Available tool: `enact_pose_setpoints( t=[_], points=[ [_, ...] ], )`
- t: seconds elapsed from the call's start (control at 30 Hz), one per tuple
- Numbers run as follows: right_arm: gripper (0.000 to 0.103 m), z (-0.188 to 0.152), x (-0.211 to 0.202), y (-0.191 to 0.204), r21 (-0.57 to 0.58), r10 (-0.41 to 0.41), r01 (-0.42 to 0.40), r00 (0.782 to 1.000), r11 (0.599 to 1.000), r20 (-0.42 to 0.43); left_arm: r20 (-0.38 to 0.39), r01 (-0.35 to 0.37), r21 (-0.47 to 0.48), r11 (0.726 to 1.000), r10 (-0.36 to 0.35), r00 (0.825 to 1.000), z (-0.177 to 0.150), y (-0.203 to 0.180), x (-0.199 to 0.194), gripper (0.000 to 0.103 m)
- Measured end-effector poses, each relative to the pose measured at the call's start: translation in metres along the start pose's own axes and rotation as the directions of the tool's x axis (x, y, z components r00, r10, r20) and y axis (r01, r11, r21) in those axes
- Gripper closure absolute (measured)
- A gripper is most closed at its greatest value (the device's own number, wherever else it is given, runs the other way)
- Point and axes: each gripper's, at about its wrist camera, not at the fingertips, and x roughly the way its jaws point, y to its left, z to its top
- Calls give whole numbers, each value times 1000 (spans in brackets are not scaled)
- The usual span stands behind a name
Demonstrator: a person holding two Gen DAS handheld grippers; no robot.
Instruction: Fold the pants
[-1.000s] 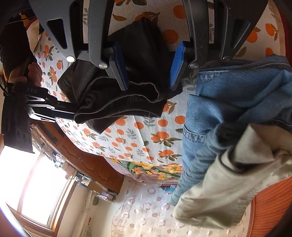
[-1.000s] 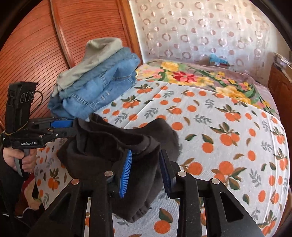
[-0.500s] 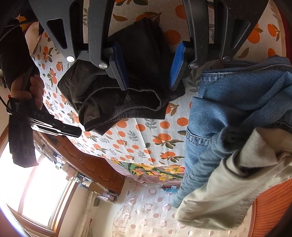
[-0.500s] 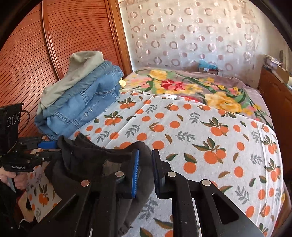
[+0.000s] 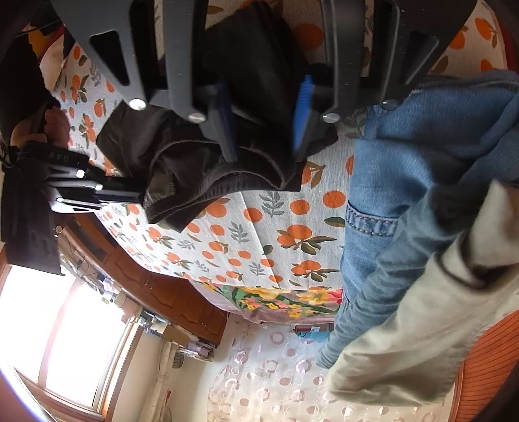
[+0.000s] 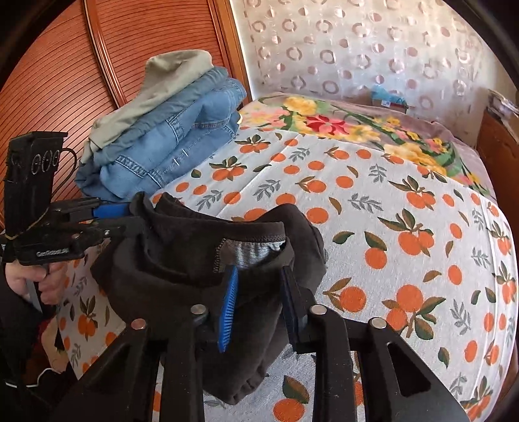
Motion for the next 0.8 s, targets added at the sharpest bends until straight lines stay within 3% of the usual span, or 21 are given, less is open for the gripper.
enact_pose_setpoints(
  t=[0.07, 0.17, 0.27, 0.43, 0.57, 0.63, 0.8],
  points=[
    [98, 1, -5, -2, 6, 4, -4, 1000, 1000, 31, 2, 3, 7, 1000, -3, 1000, 1, 0, 2, 89],
    [99, 2, -16, -8, 44, 7, -12, 995, 999, 96, 29, 9, 1, 1000, -9, 1000, 2, 0, 0, 95],
    [99, 3, -22, -14, 84, 8, -19, 991, 996, 137, 79, -3, -8, 1000, 4, 997, 6, -1, -8, 95],
    [99, 6, -7, -16, 116, -23, 10, 993, 993, 114, 108, -27, -23, 999, 29, 994, 14, -2, -13, 94],
    [99, 8, 0, -15, 124, -63, 50, 992, 991, 106, 88, -47, -27, 999, 49, 995, 11, -2, -11, 89],
    [93, 9, 1, -14, 128, -63, 51, 994, 991, 92, 78, -44, -29, 999, 47, 996, 7, -2, -12, 85],
    [90, 2, -17, -6, 88, -85, 77, 991, 993, 99, 75, -32, -32, 999, 35, 997, -6, -5, -23, 59]
  ],
)
